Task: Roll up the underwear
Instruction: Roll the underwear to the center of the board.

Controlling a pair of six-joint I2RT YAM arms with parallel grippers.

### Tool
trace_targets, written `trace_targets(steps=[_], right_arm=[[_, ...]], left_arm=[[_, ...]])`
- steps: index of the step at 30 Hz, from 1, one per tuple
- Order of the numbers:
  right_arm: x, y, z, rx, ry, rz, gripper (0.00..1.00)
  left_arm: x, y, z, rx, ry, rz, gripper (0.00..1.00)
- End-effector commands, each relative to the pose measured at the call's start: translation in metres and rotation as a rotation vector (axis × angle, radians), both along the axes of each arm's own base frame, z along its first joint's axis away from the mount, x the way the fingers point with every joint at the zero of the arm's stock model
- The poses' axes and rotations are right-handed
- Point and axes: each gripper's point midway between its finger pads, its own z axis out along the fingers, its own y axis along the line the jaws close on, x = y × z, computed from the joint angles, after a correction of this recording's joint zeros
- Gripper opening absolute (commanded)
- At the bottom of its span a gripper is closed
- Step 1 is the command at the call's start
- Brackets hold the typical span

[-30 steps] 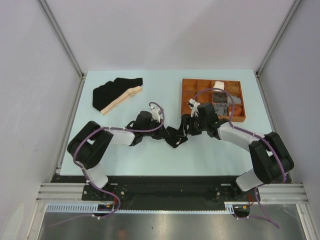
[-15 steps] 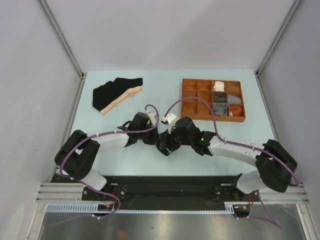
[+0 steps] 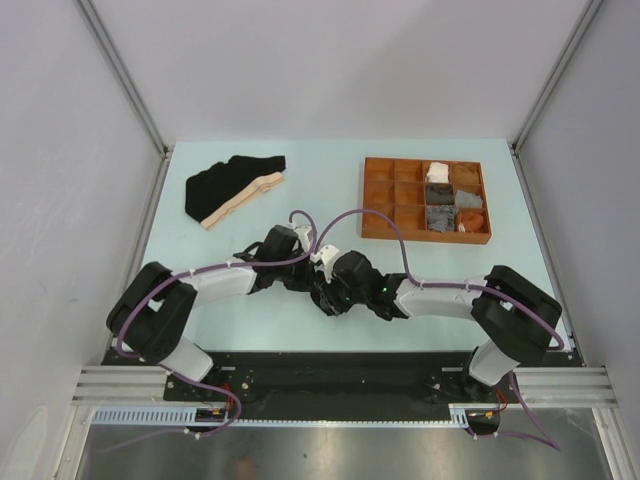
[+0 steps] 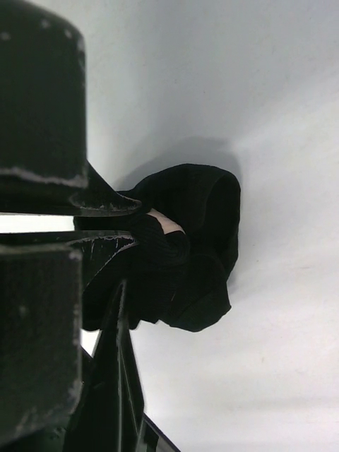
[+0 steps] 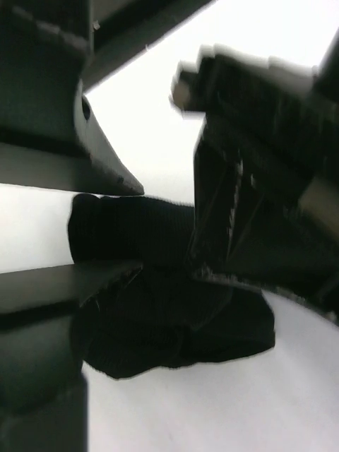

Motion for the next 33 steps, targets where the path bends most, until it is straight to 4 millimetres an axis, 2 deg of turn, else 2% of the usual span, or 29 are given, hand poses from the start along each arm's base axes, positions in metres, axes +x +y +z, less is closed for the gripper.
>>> trace_targets(steps=[1, 2, 4, 5, 7, 8, 12, 14, 15, 18, 22, 26, 28, 30, 33], right_arm=[[0.016, -0.006, -0.012, -0.018, -0.003, -0.126, 0.29], [0.014, -0.011, -0.020, -0.041, 0.016, -0.145, 0.18], [0.013, -0.016, -0.026, -0.056, 0.048, -0.183, 0.04], [0.012, -0.017, -0.028, -0.058, 0.060, -0.191, 0.00], [0.012, -0.018, -0.029, -0.055, 0.074, -0.209, 0.00], [0.012, -0.018, -0.028, -0.042, 0.088, -0.228, 0.00], [0.015, -0.023, -0.021, 0.014, 0.157, -0.286, 0.00], [0.022, -0.031, -0.020, 0.033, 0.187, -0.332, 0.00], [0.017, -0.033, -0.020, 0.057, 0.230, -0.338, 0.00], [0.023, -0.040, -0.017, 0.109, 0.283, -0.374, 0.00], [0.025, -0.053, -0.023, 0.141, 0.339, -0.413, 0.00], [0.021, -0.056, -0.031, 0.140, 0.372, -0.404, 0.00], [0.020, -0.056, -0.034, 0.140, 0.379, -0.407, 0.00], [0.018, -0.058, -0.040, 0.138, 0.392, -0.414, 0.00], [0.018, -0.058, -0.040, 0.149, 0.398, -0.422, 0.00]], left_arm=[[-0.004, 0.002, 0.010, -0.005, 0.010, 0.003, 0.00], [-0.003, 0.001, 0.013, -0.010, 0.003, 0.005, 0.00], [-0.001, 0.002, 0.018, -0.014, -0.003, 0.022, 0.09], [0.000, 0.003, 0.019, -0.006, -0.009, 0.033, 0.26], [0.002, 0.003, 0.023, -0.012, -0.015, 0.045, 0.41], [0.003, 0.004, 0.027, -0.015, -0.023, 0.051, 0.55], [0.008, 0.008, 0.038, -0.021, -0.057, 0.084, 0.69], [0.010, 0.009, 0.047, -0.040, -0.085, 0.095, 0.76], [0.011, 0.010, 0.049, -0.050, -0.096, 0.109, 0.77], [0.010, 0.010, 0.051, -0.081, -0.108, 0.123, 0.79], [0.014, 0.001, 0.052, -0.148, -0.128, 0.130, 0.78], [0.013, -0.007, 0.045, -0.191, -0.099, 0.123, 0.78], [0.017, -0.015, 0.048, -0.238, -0.112, 0.119, 0.77], [0.015, -0.020, 0.041, -0.265, -0.085, 0.126, 0.77], [0.023, -0.023, 0.037, -0.284, -0.097, 0.146, 0.75]])
